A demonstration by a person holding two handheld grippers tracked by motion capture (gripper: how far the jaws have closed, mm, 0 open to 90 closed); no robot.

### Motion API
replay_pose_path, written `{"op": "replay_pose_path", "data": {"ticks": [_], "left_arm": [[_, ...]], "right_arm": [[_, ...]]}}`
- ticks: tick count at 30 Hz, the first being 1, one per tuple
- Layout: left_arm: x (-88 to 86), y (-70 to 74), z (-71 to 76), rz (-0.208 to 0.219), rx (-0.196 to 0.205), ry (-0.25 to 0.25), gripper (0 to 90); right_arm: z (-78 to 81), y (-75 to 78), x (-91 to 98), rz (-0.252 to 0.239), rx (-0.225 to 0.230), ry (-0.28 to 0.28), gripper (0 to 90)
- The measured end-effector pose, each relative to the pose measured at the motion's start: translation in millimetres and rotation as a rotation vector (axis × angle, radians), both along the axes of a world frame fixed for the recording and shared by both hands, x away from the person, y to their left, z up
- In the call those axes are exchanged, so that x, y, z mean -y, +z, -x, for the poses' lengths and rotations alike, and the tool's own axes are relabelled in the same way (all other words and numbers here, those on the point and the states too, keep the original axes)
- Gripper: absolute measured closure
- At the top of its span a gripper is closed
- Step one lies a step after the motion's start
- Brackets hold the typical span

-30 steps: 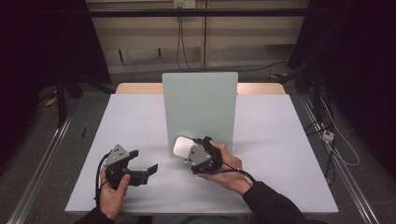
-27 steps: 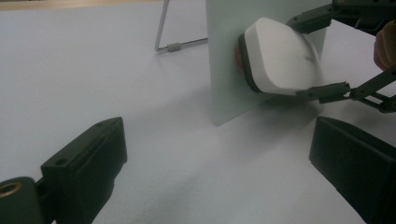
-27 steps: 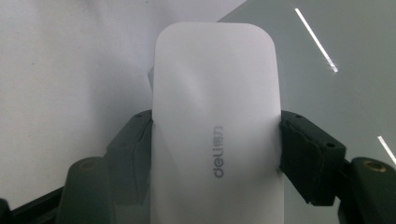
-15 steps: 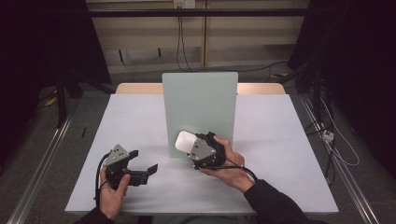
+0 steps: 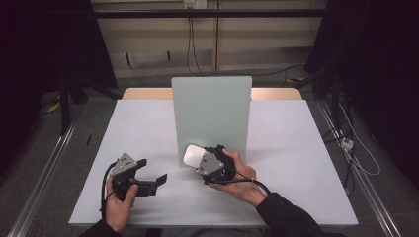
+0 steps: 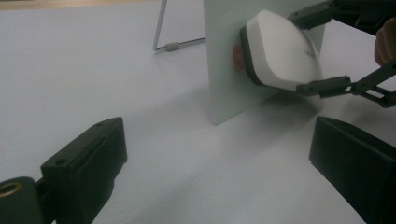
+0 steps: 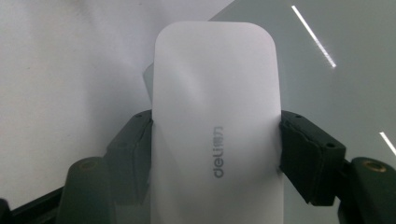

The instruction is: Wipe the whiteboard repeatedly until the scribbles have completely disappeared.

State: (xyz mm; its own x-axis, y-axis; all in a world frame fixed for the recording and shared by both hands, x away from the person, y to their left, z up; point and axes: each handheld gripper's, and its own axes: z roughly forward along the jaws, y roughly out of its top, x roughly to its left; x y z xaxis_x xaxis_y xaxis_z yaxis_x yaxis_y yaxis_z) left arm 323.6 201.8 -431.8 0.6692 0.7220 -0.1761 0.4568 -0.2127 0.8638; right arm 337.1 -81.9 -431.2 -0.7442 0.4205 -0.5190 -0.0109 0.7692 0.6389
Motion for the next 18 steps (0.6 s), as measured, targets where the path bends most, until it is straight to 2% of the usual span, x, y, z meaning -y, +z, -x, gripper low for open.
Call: {"op": "replay_pose_path", "data": {"ticks": [2,6,14,17,18], "left_arm": [[0.2,-0.3,-0.1,0.0,-0.001,-0.001,4.2],[-0.4,-0.2,-0.1,0.0,-0.001,0.002,4.2],[0.0,-0.2,-0.2,0.0,-0.002,0.001,4.2],[0.0,-0.3,-0.1,0.0,-0.002,0.001,4.2],[0.1,-0.2,-0.1,0.0,-0.002,0.0,4.2]], "right_arm": [[0.2,-0.5,-0.3,0.005,-0.001,0.003,31.5],[-2.0,6.9,5.6,-0.021,0.011,-0.017,31.5],[-10.3,37.1,27.0,-0.088,0.07,-0.094,31.6],[-9.7,36.2,26.7,-0.075,0.082,-0.092,31.5],[-9.1,34.1,25.2,-0.072,0.073,-0.089,31.6]]}}
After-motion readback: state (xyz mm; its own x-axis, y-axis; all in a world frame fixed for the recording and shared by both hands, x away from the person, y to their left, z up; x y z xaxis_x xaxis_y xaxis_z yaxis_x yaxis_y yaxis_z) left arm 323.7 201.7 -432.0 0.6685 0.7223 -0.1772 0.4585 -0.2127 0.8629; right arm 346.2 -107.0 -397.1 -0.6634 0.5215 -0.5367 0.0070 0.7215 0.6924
